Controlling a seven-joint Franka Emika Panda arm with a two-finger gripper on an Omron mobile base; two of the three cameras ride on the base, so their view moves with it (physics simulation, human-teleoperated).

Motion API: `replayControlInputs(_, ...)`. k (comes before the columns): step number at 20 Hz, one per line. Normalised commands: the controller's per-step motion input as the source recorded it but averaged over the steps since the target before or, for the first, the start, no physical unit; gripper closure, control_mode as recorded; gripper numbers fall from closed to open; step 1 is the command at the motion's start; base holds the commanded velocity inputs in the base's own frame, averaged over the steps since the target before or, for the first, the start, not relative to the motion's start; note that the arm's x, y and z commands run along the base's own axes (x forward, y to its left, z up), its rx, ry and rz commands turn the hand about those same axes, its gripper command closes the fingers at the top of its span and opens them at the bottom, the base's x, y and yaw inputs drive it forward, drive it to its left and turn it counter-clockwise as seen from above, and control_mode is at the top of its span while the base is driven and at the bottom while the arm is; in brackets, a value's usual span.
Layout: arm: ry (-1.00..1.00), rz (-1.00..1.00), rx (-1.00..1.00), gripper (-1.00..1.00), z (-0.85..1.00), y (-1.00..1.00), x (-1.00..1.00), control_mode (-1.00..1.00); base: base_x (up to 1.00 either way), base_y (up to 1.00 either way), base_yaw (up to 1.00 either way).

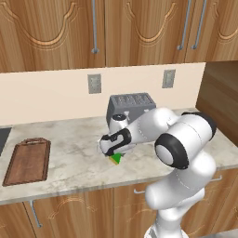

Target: Pick up the sponge from the counter and clean the cutting board by briefly scrubbing or pressing down on the cutting board. Once finished, release the sponge.

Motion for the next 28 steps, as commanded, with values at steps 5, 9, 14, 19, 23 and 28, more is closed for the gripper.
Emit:
replayControlInputs(5,0.00,-0.01,0.00,-1.00,0.00,0.00,0.00,-1.00,0.00,0.00,0.00)
replayControlInputs(9,0.00,0.00,0.00,-1.00,0.01,0.00,0.00,-1.00,0.00,0.00,0.00)
replayControlInputs(14,0.00,0.00,0.00,-1.00,0.08,0.00,0.00,-1.00,0.00,0.00,0.00)
replayControlInputs(19,0.00,0.00,0.00,-1.00,0.00,0.00,0.00,-1.00,0.00,0.00,0.00)
replayControlInputs(23,0.00,0.00,0.00,-1.00,-0.01,0.01,0.00,-1.00,0.00,0.00,0.00)
replayControlInputs(28,0.00,-0.01,0.00,-1.00,0.00,0.11,0.00,-1.00,0.00,0.00,0.00)
